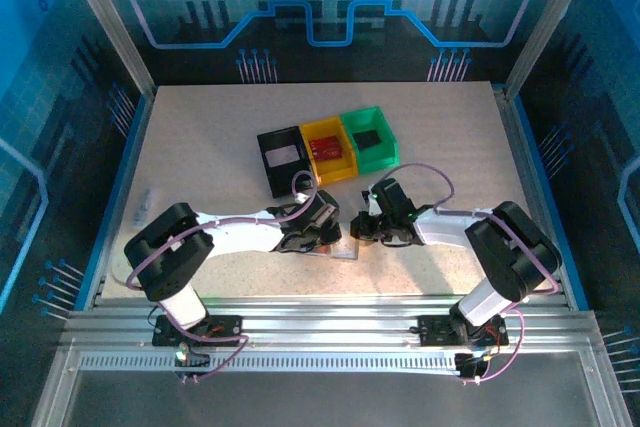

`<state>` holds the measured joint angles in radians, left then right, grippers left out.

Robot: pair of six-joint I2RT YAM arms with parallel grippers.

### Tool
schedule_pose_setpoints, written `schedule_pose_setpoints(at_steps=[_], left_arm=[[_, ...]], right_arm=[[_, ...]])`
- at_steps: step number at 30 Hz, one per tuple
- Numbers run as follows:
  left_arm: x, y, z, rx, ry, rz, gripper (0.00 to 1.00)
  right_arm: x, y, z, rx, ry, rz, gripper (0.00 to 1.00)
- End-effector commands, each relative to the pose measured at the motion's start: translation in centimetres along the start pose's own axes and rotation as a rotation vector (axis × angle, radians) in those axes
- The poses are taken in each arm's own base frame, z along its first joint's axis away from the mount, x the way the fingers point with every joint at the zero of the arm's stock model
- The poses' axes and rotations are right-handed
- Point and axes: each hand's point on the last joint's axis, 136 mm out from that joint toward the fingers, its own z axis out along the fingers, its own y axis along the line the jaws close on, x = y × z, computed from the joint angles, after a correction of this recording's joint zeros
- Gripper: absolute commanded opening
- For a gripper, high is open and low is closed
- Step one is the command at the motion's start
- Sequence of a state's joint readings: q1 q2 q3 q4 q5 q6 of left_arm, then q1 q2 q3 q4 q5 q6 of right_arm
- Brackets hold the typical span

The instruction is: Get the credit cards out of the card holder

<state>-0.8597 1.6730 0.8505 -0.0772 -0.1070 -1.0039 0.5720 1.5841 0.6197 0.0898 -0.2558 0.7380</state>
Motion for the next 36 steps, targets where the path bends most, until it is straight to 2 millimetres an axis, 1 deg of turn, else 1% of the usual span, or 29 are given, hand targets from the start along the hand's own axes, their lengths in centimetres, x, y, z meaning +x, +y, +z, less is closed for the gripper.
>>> schedule_pose_setpoints(at_steps=[1, 8, 12, 19, 30, 36], left_arm=[[0.0, -0.6, 0.2, 0.016, 0.001, -0.018, 0.23], [0.3, 0.2, 0.2, 0.005, -0.001, -0.024, 0.22], [0.3, 0.7, 0.0, -0.019, -0.007, -0.006, 0.25], [0.7, 0.4, 0.3, -0.013, 0.004, -0.002, 0.25], [1.0, 0.9, 0.3, -0.040, 0.012, 0.015, 0.25], [0.8, 1.1, 0.0, -0.054, 0.000, 0.028, 0.26]], right_arm=[[3.1, -3.2, 0.7, 0.094, 0.090, 0.059, 0.00], [3.3, -3.5, 0.7, 0.098, 0.096, 0.060, 0.00], [3.5, -3.7, 0.8, 0.101, 0.099, 0.061, 0.00], [3.6, -3.6, 0.8, 0.098, 0.098, 0.067, 0.00], [3.7, -3.8, 0.8, 0.100, 0.100, 0.067, 0.00], [3.8, -3.8, 0.7, 0.101, 0.100, 0.067, 0.00]])
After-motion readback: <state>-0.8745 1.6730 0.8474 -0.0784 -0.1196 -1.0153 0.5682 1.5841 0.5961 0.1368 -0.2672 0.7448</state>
